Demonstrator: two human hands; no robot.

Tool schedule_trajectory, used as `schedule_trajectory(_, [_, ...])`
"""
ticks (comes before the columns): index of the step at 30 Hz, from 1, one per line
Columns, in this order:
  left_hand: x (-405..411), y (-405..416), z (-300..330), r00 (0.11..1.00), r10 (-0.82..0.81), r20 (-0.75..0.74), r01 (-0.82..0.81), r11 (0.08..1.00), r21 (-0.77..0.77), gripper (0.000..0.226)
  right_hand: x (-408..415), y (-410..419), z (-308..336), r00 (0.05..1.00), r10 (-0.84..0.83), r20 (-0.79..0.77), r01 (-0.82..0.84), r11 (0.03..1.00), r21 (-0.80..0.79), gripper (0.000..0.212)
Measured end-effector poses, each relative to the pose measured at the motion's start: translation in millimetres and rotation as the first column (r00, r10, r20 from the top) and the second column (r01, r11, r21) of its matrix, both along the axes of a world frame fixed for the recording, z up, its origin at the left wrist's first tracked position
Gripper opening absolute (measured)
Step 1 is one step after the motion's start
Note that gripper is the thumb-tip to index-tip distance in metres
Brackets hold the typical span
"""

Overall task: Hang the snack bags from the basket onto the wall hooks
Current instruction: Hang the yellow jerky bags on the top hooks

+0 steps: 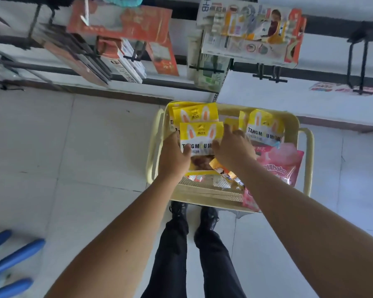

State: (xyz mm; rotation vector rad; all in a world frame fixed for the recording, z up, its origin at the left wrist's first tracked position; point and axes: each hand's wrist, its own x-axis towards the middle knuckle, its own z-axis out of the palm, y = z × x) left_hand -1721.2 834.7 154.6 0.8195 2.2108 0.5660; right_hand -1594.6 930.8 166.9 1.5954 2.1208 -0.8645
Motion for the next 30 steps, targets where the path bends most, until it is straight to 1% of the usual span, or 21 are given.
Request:
schedule_trajectory(3, [-4.8, 6.3, -20.3, 0.999, 0.027, 0.029, -0.028, 0.999, 0.033, 0.036, -4.6, 6.0, -16.1, 1.000, -0.010, 0.008, 0.010, 1.000, 0.000, 0.059])
schedule_trajectory(6, [-8.5, 7.8, -37.0, 0.995, 0.054, 0.079, -0.055, 0.998, 0.016, 0.040, -10.2, 6.6, -24.4, 1.000, -0.025, -0.004, 0.025, 1.000, -0.001, 0.056])
schedule_trajectory(9, [-9.7, 7.5, -43.1, 0.987, 0.115, 0.112, -0.120, 0.992, 0.034, 0.040, -12.1, 5.0, -29.1, 0.997, -0.068, -0.045, 0.069, 0.997, 0.025, 0.057])
schedule_trajectory(13, [-8.2, 6.7, -43.5, 0.981, 0.137, 0.140, -0.149, 0.985, 0.083, 0.036, -10.0, 2.4, -33.4, 0.986, -0.090, -0.143, 0.103, 0.991, 0.088, 0.053])
schedule_trajectory(16, [-9.7, 3.7, -37.0, 0.970, 0.165, 0.181, -0.188, 0.976, 0.114, 0.028, -6.8, -0.5, -31.5, 0.950, -0.139, -0.279, 0.174, 0.979, 0.107, 0.042])
schedule_trajectory(19, [-14.0, 1.3, -18.7, 0.953, 0.193, 0.234, -0.240, 0.951, 0.192, 0.014, -5.7, -0.7, -16.0, 0.892, -0.229, -0.391, 0.257, 0.966, 0.018, 0.028])
schedule_trajectory(21, [-17.1, 0.3, 0.2, 0.925, 0.217, 0.312, -0.295, 0.927, 0.230, 0.010, -6.0, -0.3, 4.3, 0.838, -0.296, -0.458, 0.295, 0.952, -0.076, 0.028])
schedule_trajectory(23, [-21.3, -2.1, 24.1, 0.895, 0.202, 0.398, -0.315, 0.917, 0.243, 0.006, -5.2, -0.6, 29.4, 0.804, -0.313, -0.506, 0.279, 0.949, -0.145, 0.028])
schedule_trajectory(25, [-25.0, -4.5, 53.2, 0.865, 0.151, 0.478, -0.301, 0.919, 0.255, 0.016, -2.3, -1.3, 58.7, 0.792, -0.305, -0.530, 0.242, 0.952, -0.187, 0.033])
schedule_trajectory(27, [-27.1, -5.0, 84.2, 0.853, 0.095, 0.513, -0.265, 0.926, 0.270, 0.031, 2.8, -1.4, 88.5, 0.784, -0.289, -0.549, 0.212, 0.956, -0.201, 0.035])
schedule_trajectory(28, [-27.2, -4.2, 100.8, 0.852, 0.069, 0.519, -0.250, 0.925, 0.287, 0.033, 5.6, -1.2, 104.3, 0.777, -0.278, -0.564, 0.202, 0.960, -0.195, 0.034])
schedule_trajectory(30, [-26.3, -2.2, 135.4, 0.844, 0.037, 0.536, -0.239, 0.919, 0.313, 0.028, 12.1, -2.0, 136.8, 0.756, -0.255, -0.602, 0.183, 0.967, -0.179, 0.033])
